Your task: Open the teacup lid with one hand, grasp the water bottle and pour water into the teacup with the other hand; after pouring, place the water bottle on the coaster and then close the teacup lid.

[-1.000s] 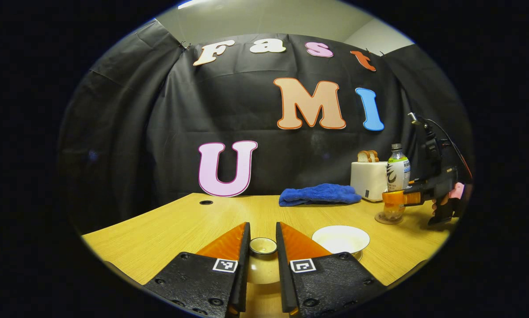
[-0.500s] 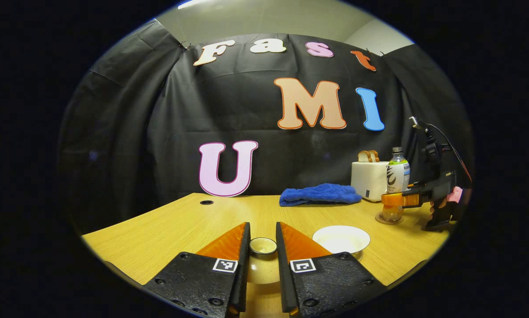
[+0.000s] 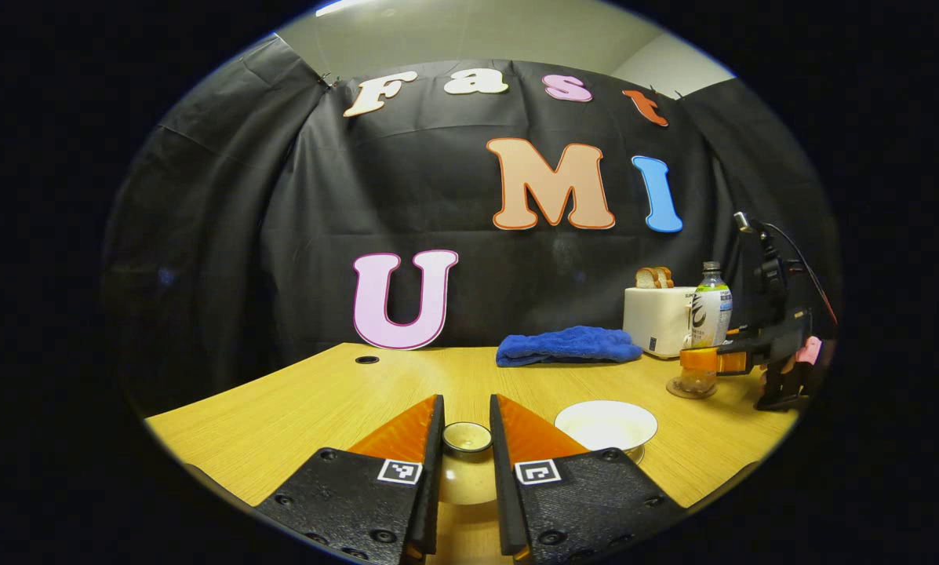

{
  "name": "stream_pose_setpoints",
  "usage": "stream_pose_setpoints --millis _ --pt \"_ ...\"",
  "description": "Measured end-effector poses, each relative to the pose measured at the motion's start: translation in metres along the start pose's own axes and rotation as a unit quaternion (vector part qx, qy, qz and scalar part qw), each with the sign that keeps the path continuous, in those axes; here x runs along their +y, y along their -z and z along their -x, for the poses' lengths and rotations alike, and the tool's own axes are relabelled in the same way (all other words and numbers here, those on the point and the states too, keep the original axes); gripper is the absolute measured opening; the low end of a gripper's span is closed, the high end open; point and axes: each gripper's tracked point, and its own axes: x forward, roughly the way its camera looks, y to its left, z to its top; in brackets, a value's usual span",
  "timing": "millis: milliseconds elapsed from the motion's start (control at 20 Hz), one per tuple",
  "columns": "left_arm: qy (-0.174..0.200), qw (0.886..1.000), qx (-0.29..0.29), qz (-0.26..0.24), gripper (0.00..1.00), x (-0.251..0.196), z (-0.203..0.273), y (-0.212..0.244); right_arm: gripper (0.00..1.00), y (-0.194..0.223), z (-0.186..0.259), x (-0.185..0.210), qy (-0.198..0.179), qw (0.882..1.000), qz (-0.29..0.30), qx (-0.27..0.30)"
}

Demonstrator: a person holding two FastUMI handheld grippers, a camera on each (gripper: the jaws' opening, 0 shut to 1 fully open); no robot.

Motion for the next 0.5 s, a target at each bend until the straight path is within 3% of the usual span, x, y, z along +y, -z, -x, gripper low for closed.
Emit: stream_pose_setpoints --millis 200,300,400,500 --pt "0.0 1.0 0.001 0.0 0.28 0.0 0.0 0.0 0.96 0.0 0.006 0.001 -0.008 1.0 0.0 -0.005" --pt "0.0 1.0 0.0 0.0 0.28 0.0 0.0 0.0 0.84 0.0 0.009 0.004 -0.011 1.0 0.0 -0.008" --pt "0.0 1.0 0.001 0.0 0.28 0.0 0.0 0.0 0.92 -0.001 0.013 0.004 -0.012 1.0 -0.003 -0.013" --pt "0.0 1.0 0.001 0.0 0.28 0.0 0.0 0.0 0.88 0.0 0.019 0.003 -0.011 1.0 -0.009 -0.017"
